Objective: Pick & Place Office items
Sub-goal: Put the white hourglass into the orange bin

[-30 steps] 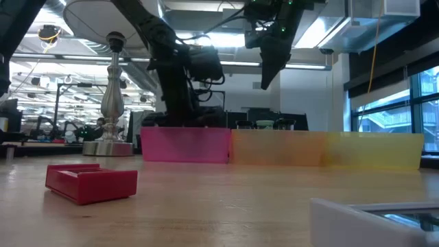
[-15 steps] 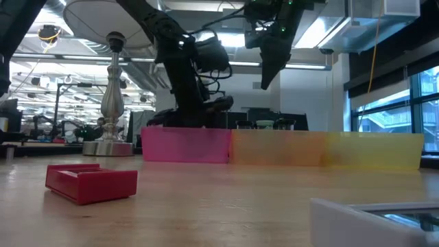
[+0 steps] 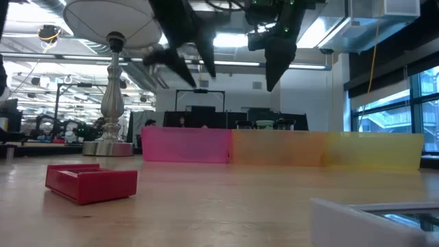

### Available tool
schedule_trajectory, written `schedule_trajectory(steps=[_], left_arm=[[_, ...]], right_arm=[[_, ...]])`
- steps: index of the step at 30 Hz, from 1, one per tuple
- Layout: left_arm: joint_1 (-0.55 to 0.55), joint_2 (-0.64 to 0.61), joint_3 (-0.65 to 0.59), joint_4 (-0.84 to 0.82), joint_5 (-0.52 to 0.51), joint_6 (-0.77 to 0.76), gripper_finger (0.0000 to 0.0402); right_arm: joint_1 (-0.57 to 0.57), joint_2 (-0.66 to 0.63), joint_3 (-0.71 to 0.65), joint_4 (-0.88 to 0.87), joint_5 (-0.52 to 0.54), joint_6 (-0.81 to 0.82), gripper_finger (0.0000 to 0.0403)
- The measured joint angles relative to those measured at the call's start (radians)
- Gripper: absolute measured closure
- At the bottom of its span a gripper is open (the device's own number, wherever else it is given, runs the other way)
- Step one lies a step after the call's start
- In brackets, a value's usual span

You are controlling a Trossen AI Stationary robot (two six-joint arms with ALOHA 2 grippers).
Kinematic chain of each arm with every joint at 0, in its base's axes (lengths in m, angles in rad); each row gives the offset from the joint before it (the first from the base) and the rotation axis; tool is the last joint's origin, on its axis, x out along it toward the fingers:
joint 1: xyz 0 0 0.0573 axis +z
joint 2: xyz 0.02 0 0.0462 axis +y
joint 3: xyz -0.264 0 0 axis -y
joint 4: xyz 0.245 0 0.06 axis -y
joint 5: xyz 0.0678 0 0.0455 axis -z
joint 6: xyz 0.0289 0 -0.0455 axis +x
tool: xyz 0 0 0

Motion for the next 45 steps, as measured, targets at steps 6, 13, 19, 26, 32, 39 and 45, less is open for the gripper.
schedule_trajectory(steps=[6,13,19,26,32,39,45], left_arm=[[-0.209,-0.128,0.0,-0.038,0.007,-0.16,0.019],[-0.355,-0.118,0.001,0.01,-0.23,-0.141,0.0189],[-0.364,-0.114,0.0,0.017,-0.035,-0.183,0.0189],[-0.471,-0.116,0.0,-0.094,0.211,-0.241,0.0189],[-0.579,-0.116,0.0,-0.343,0.215,-0.376,0.0189],[-0.677,-0.114,0.0,-0.408,0.131,-0.521,0.0189],[-0.71,-0.103,-0.001,-0.413,0.099,-0.535,0.0165]], right_arm=[[0.0,0.0,0.0,0.004,0.0,0.0,0.0108],[0.006,0.0,0.0,0.059,0.0,0.026,0.0108],[0.016,0.0,0.0,0.067,-0.005,0.049,0.0108],[0.044,0.0,0.0,0.067,-0.008,0.19,0.0108],[0.073,0.0,0.0,0.067,-0.081,0.338,0.0108],[0.105,0.0,0.0,0.067,-0.114,0.438,0.0108],[0.122,0.0,0.0,0.067,-0.114,0.502,0.0108]])
